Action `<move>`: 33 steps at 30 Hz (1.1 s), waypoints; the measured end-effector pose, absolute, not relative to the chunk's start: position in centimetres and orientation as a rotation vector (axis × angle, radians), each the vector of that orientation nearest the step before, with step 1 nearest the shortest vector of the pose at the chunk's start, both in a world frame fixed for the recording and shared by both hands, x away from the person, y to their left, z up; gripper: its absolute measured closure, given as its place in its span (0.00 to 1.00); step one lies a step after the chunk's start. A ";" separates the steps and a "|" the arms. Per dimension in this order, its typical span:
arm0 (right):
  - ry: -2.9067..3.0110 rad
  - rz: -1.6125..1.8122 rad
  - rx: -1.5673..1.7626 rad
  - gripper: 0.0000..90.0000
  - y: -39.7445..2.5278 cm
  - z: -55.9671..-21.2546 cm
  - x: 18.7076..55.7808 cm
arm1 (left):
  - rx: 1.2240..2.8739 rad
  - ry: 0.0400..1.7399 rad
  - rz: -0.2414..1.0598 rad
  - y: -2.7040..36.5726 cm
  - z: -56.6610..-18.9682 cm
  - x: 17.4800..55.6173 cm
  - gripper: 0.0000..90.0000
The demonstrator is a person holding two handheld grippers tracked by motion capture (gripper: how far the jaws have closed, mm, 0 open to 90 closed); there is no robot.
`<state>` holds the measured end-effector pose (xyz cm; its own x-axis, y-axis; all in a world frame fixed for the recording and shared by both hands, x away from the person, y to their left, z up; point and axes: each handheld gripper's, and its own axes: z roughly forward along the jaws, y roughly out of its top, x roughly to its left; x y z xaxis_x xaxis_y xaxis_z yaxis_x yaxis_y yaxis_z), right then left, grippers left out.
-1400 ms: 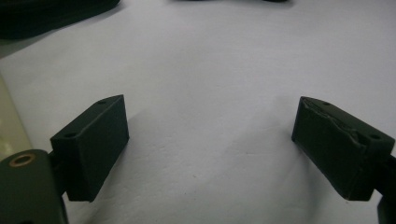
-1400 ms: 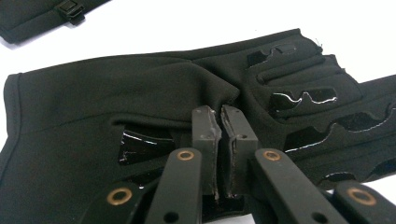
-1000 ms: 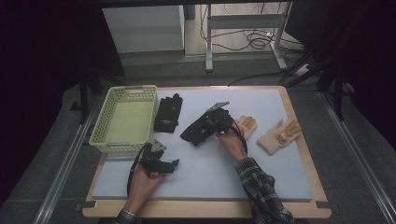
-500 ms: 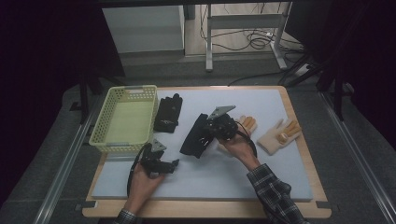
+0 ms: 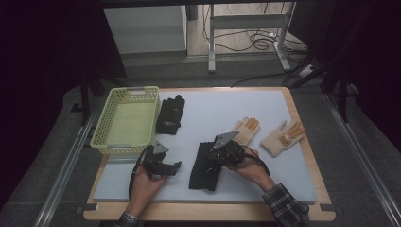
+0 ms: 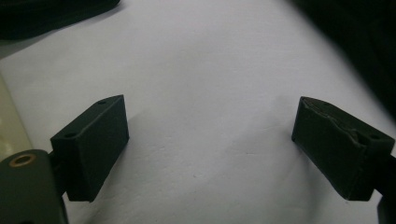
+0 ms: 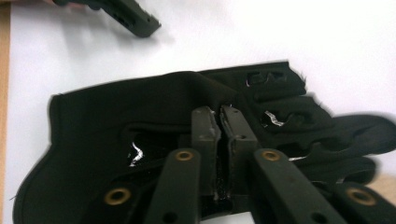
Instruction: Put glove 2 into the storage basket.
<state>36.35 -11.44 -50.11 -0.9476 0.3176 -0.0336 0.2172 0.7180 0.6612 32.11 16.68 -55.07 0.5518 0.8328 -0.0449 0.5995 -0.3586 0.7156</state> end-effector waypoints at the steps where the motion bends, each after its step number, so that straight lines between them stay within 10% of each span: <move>1: 2.776 1.041 0.435 0.90 -11.4 -50.1 36.4 | 2.089 1.148 0.429 16.7 -55.1 32.1 0.12; 5: 2.723 1.105 0.546 0.77 -12.0 -50.0 36.9 | 2.091 1.146 0.430 16.7 -55.1 32.1 0.12; 33: 2.627 1.054 0.759 0.89 -14.5 -52.4 36.5 | 2.095 1.144 0.429 16.7 -55.1 32.1 0.12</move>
